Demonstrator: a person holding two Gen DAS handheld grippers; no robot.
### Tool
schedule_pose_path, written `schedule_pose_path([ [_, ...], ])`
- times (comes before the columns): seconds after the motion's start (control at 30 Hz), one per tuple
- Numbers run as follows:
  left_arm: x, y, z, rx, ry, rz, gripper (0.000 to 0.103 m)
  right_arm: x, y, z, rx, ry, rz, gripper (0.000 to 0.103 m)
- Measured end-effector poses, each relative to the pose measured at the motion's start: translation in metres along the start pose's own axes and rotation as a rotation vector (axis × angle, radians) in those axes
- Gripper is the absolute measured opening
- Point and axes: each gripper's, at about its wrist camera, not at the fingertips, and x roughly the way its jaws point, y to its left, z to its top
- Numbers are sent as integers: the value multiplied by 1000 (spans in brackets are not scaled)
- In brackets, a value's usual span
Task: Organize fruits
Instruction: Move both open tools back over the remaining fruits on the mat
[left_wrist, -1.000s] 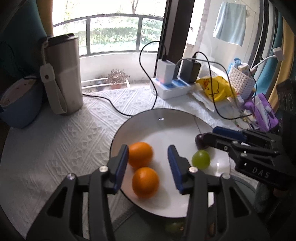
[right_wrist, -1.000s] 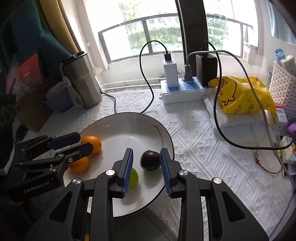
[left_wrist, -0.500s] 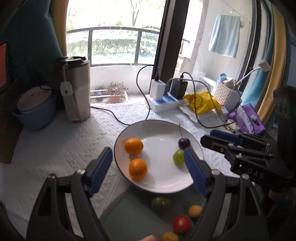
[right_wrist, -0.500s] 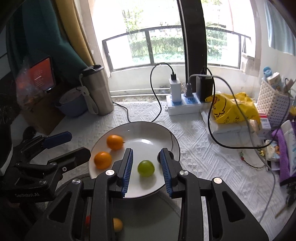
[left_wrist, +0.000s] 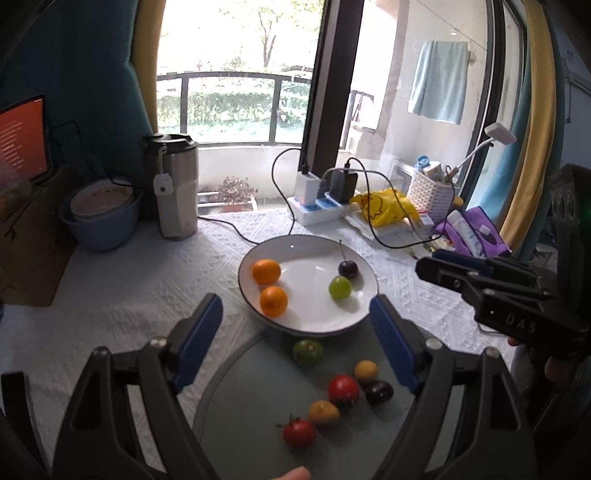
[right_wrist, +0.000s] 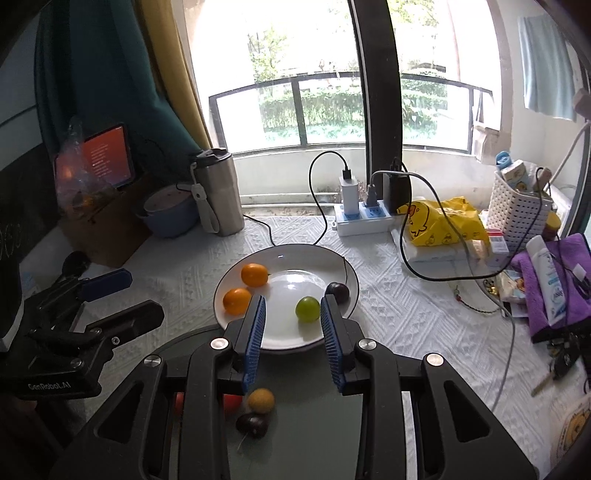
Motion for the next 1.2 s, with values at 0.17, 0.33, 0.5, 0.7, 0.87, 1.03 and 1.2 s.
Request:
schedule_pose_path([
  [0.17,-13,-2,-13,-5,-2,-3,83,-15,5,-11,-3,-2,-5,33],
  [0.33,-20,-2,-29,-14,11,-7,83,-22,10,-26,1,11,-7,33],
  [0.5,-20,-2,-50,-18,43,-14,84,-23,14,-44,4,38,-2,33],
  [0.7,-17,2,-73,-26,86,-15,84,-16,20,-65,12,76,8,33],
  [0.87,-10,1,-87,-23,123,-13,84,-8,24,-80,17,110,21,33],
  [1.03,-2,3,-95,-11,157,-2,84,0,28,-90,20,138,31,33],
  [1.2,6,6,-98,1,189,13,84,10,30,-95,20,165,41,33],
])
